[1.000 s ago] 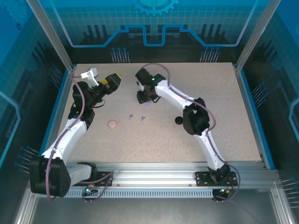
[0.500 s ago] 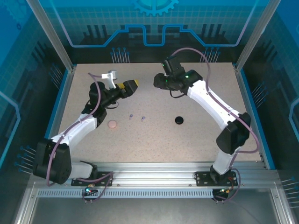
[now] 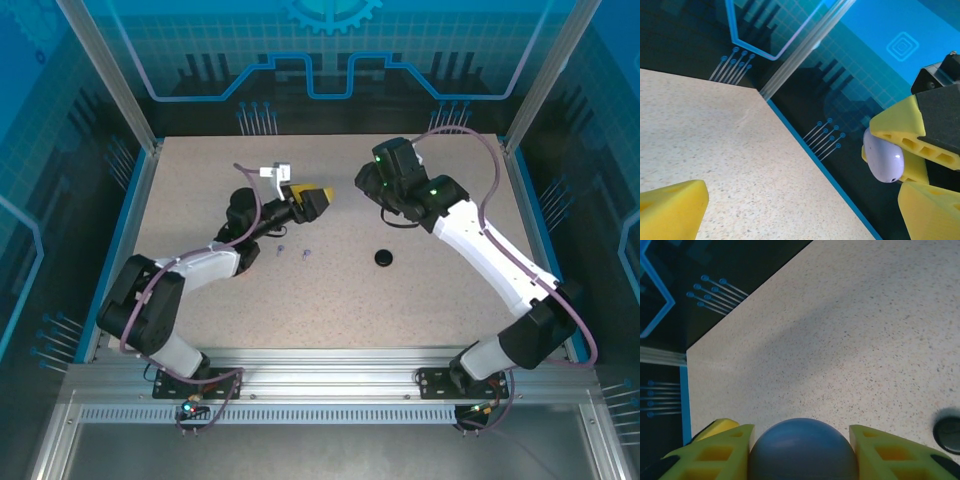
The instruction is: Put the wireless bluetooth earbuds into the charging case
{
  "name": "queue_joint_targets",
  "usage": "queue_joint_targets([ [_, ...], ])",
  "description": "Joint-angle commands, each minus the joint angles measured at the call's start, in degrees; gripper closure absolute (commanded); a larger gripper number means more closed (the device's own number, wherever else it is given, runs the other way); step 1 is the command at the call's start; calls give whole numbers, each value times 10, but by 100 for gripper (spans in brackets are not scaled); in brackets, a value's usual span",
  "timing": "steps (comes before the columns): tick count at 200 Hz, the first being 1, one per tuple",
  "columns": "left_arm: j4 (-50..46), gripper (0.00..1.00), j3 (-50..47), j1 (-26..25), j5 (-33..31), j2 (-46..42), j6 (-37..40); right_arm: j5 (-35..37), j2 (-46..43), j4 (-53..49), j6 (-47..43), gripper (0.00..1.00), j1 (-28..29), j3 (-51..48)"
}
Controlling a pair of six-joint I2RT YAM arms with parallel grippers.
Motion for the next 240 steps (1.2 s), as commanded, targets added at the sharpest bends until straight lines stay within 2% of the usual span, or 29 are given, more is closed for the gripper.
queue_joint_targets([
  [1,95,2,4,-21,15,31,-8,47,-21,15,73,65,9,-20],
  [43,119,3,30,-54,20,75,-5,55,-14,-4,53,65,11,-4],
  [83,169,9,47,-73,18,114,-21,49,-9,2,50,65,12,-8],
  [130,214,18,63,-76,17,143,-51,47,-1,8,47,65,14,-7],
  [240,239,32,100,-82,20,173,-80,37,16,24,47,65,19,-4],
])
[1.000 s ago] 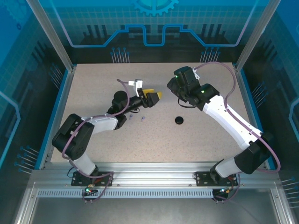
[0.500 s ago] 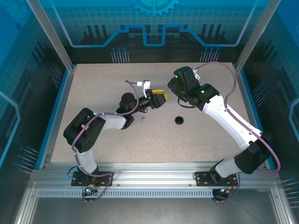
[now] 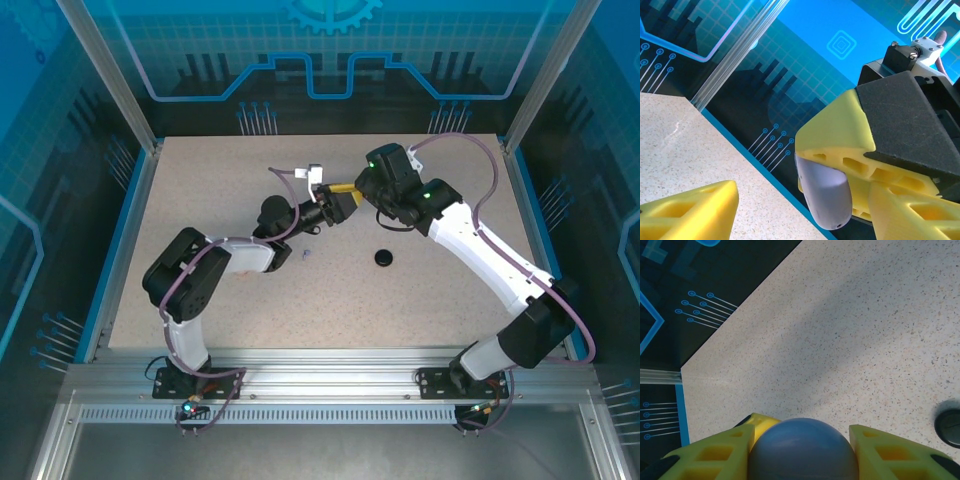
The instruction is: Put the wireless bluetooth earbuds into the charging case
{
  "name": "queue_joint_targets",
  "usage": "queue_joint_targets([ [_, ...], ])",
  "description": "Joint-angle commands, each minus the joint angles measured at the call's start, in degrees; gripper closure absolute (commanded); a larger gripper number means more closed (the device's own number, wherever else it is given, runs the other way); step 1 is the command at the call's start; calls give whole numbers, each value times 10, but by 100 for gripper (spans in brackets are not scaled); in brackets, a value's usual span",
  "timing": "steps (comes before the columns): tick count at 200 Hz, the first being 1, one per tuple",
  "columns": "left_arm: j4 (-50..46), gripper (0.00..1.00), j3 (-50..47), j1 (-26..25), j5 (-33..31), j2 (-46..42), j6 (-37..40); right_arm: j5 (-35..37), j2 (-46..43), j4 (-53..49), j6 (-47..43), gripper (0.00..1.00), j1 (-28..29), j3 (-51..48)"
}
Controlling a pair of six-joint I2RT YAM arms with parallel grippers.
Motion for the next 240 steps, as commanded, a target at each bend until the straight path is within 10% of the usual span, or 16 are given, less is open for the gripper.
queue_joint_targets([
  [1,31,32,19,-7,11,13,-8,4,5,15,6,65,7,6],
  [194,56,84,31,-24,6,38,-21,-2,-4,31,9,65,7,-9],
  [240,56,98,27,-23,3,31,-23,1,-17,38,-13,31,1,2],
])
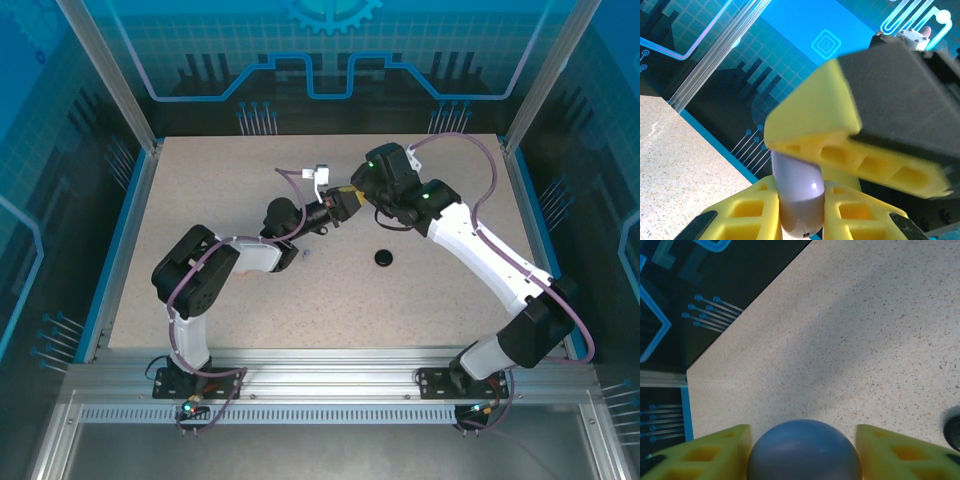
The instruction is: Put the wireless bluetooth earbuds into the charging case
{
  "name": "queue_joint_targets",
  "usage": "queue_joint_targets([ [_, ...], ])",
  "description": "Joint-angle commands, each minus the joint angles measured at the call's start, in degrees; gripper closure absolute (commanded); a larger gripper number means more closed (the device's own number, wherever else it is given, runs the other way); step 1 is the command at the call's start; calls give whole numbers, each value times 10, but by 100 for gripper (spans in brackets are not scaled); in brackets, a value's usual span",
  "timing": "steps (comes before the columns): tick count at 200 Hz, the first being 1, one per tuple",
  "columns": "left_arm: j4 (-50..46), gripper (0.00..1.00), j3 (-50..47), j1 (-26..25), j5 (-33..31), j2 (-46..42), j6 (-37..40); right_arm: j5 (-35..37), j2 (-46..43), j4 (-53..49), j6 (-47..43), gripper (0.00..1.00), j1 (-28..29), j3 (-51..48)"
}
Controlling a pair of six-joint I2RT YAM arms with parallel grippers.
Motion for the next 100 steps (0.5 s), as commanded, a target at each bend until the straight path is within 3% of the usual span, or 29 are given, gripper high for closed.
queue_joint_targets([
  [1,18,98,6,-6,-1,3,1,1,-19,15,-12,30,1,8],
  [58,17,100,-20,15,24,-28,-4,-27,-102,62,-133,25,-35,-49],
  [100,17,100,-34,54,75,-59,-26,-154,-152,121,-281,24,-96,-106],
])
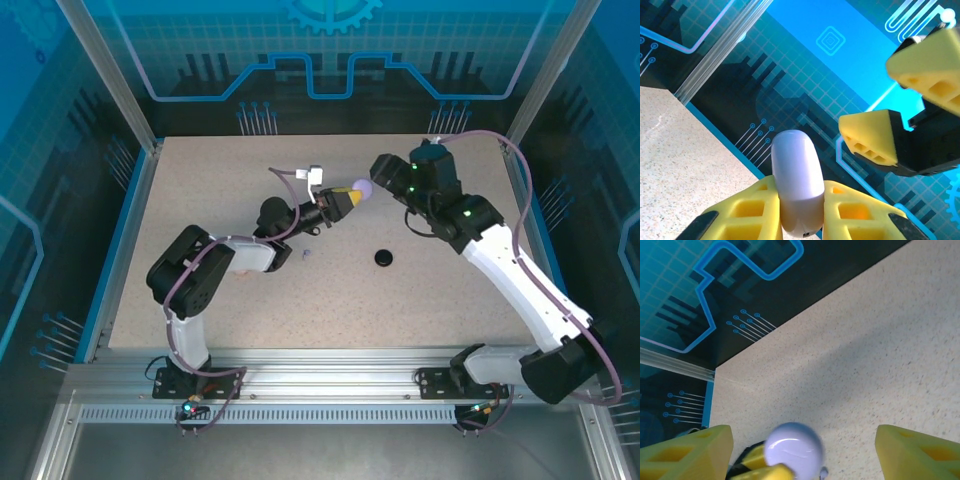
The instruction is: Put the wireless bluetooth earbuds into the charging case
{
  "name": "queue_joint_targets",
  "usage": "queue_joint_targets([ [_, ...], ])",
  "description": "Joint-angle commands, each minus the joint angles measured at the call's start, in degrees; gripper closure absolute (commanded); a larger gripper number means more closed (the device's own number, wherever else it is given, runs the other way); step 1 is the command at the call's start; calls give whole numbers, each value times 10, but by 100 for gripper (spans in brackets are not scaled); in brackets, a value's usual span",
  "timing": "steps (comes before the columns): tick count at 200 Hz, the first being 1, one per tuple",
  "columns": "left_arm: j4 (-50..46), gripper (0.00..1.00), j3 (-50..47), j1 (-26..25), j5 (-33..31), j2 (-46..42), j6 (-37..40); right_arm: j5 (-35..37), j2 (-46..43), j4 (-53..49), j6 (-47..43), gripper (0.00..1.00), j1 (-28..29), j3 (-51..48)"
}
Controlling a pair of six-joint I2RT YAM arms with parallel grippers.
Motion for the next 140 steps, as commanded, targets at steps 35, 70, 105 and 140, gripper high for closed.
queue_joint_targets([
  [35,15,100,-9,54,99,-61,-36,-265,-15,106,-235,24,-67,-45],
  [70,4,100,-5,74,143,-82,-51,-360,17,130,-285,24,-69,-41],
  [105,-25,100,8,77,175,-95,-50,-391,50,139,-289,25,-63,-29],
  [140,-36,100,9,78,179,-102,-47,-384,68,146,-286,26,-55,-21],
])
